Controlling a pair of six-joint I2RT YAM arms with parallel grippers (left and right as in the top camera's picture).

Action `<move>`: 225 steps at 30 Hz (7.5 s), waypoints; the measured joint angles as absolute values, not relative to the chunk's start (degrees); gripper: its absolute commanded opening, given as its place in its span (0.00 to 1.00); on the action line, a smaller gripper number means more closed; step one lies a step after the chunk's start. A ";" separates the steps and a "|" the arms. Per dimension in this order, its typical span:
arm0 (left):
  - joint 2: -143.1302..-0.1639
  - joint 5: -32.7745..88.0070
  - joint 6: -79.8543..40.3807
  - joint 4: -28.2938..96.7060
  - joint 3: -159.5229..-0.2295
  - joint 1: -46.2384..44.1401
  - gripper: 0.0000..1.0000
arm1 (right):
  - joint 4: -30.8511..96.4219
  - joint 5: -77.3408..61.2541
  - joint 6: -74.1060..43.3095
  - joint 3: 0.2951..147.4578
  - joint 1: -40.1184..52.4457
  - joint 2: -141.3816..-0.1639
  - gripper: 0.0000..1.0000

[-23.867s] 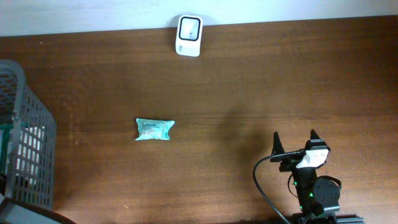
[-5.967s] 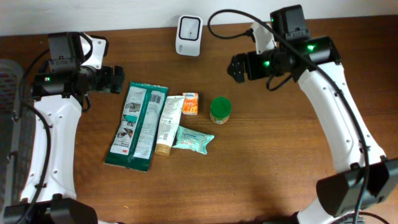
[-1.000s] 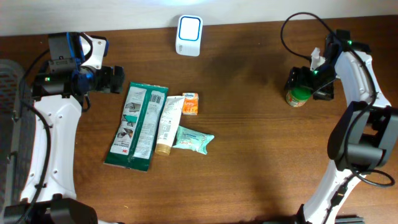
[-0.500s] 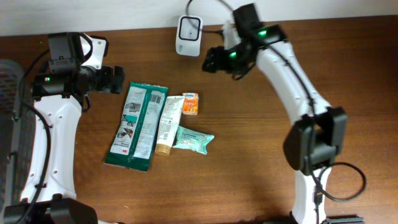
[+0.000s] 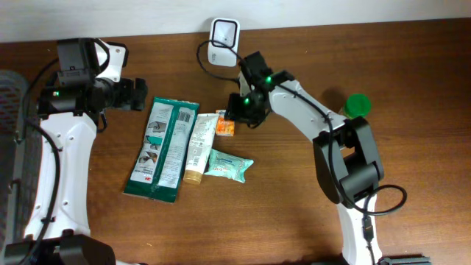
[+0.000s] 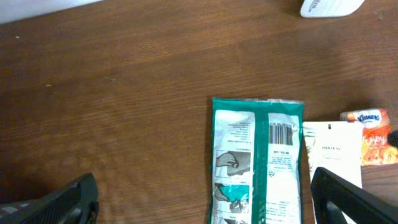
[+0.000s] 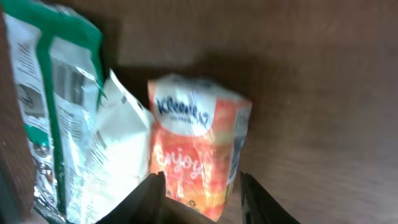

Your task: Scan the item barcode

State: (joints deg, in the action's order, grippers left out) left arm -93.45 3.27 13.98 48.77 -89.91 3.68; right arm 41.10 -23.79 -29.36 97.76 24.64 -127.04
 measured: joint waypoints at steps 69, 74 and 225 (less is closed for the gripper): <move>-93.45 3.27 13.98 48.77 -89.91 3.68 0.99 | 45.84 0.43 -17.47 101.84 13.69 -128.99 0.14; -93.45 3.27 14.00 48.75 -89.91 3.68 0.99 | 39.79 -13.08 -10.90 101.89 9.52 -128.99 0.32; -93.45 3.27 13.98 48.75 -89.91 3.68 0.99 | 44.88 -80.40 -10.39 96.57 6.28 -121.97 0.04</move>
State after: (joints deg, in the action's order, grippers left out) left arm -93.45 3.27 13.98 48.75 -89.91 3.68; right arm 44.88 -80.40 -10.39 96.57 6.28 -121.97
